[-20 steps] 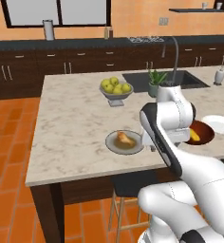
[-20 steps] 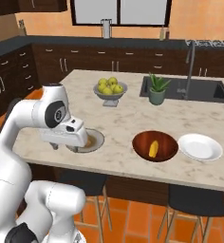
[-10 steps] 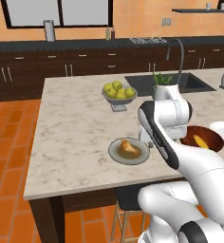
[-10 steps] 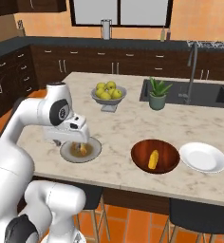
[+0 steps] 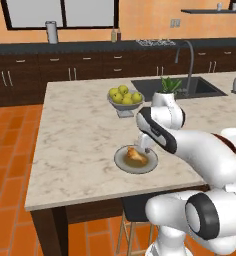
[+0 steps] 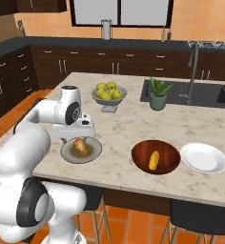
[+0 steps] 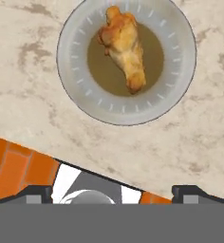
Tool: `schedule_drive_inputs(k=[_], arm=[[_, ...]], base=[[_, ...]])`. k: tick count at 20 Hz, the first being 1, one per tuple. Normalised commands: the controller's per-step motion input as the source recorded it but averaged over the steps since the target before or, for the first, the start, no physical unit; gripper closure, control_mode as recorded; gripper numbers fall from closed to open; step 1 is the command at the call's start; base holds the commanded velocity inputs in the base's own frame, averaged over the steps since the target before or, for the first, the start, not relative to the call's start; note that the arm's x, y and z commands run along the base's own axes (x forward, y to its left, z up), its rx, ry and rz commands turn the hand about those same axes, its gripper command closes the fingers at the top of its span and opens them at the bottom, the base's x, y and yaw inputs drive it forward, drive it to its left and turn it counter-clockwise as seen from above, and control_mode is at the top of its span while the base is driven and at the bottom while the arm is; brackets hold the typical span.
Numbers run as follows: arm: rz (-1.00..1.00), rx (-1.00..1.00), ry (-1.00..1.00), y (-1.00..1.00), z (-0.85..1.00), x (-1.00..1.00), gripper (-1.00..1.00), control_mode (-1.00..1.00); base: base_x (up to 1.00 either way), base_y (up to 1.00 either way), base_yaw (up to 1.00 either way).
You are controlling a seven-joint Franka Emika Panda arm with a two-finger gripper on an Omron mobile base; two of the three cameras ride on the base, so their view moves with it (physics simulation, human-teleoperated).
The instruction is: Pick the chicken drumstick and corn from their plates and place them in the bowl. Then put the bowl in the fridge.
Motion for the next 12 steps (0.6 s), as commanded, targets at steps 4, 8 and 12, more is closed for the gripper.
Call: schedule_drive_inputs(k=[4, 8, 12], arm=[[0.29, 0.0, 0.06, 0.21, -0.6, 0.92, -1.0, -1.0], [0.17, 0.0, 0.13, 0.02, -0.5, 0.63, -1.0, -1.0], [0.12, 0.0, 0.05, 0.12, -0.49, 0.41, -1.0, -1.0]], base=[[0.0, 0.0, 0.0], [0.0, 0.0, 0.0], [0.0, 0.0, 0.0]])
